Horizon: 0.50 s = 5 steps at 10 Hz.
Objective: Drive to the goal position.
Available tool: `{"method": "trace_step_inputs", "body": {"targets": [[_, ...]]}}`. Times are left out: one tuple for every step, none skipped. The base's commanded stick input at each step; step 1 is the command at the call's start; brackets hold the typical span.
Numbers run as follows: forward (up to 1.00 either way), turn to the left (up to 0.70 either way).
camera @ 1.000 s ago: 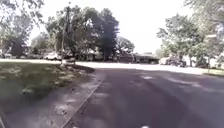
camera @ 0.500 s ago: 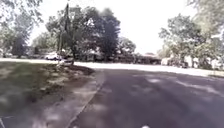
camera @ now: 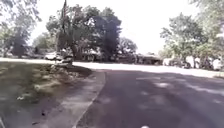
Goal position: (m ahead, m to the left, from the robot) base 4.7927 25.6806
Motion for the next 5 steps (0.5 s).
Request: {"method": "trace_step_inputs", "body": {"targets": [[1.00, 0.00], [1.00, 0.00], [1.00, 0.00], [1.00, 0.00], [1.00, 0.00]]}}
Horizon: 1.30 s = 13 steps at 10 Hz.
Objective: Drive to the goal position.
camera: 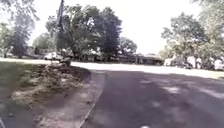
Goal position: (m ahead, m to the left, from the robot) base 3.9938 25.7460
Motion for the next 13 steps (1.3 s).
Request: {"method": "trace_step_inputs", "body": {"targets": [[1.00, 0.00], [1.00, -0.21], [1.00, -0.38], [1.00, 0.00], [1.00, 0.00], [1.00, 0.00], [1.00, 0.00], [1.00, 0.00], [1.00, 0.00], [1.00, 0.00], [1.00, 0.00], [1.00, 0.00], [1.00, 0.00]]}}
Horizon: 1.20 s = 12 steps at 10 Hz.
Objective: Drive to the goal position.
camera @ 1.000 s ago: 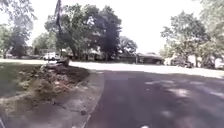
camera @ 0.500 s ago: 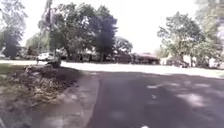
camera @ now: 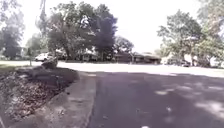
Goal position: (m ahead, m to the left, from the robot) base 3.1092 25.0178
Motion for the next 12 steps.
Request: {"method": "trace_step_inputs", "body": {"targets": [[1.00, 0.00], [1.00, 0.00], [1.00, 0.00], [1.00, 0.00], [1.00, 0.00], [1.00, 0.00], [1.00, 0.00], [1.00, 0.00], [1.00, 0.00], [1.00, 0.00], [1.00, 0.00], [1.00, 0.00]]}}
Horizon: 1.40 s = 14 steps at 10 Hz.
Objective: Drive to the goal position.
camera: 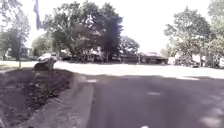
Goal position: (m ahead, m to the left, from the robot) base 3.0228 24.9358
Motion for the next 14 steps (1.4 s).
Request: {"method": "trace_step_inputs", "body": {"targets": [[1.00, 0.00], [1.00, 0.00], [1.00, 0.02], [1.00, 0.06], [1.00, 0.19], [1.00, 0.24], [1.00, 0.12], [1.00, 0.03], [1.00, 0.03], [1.00, 0.03], [1.00, 0.03], [1.00, 0.03], [1.00, 0.08], [1.00, 0.20]]}}
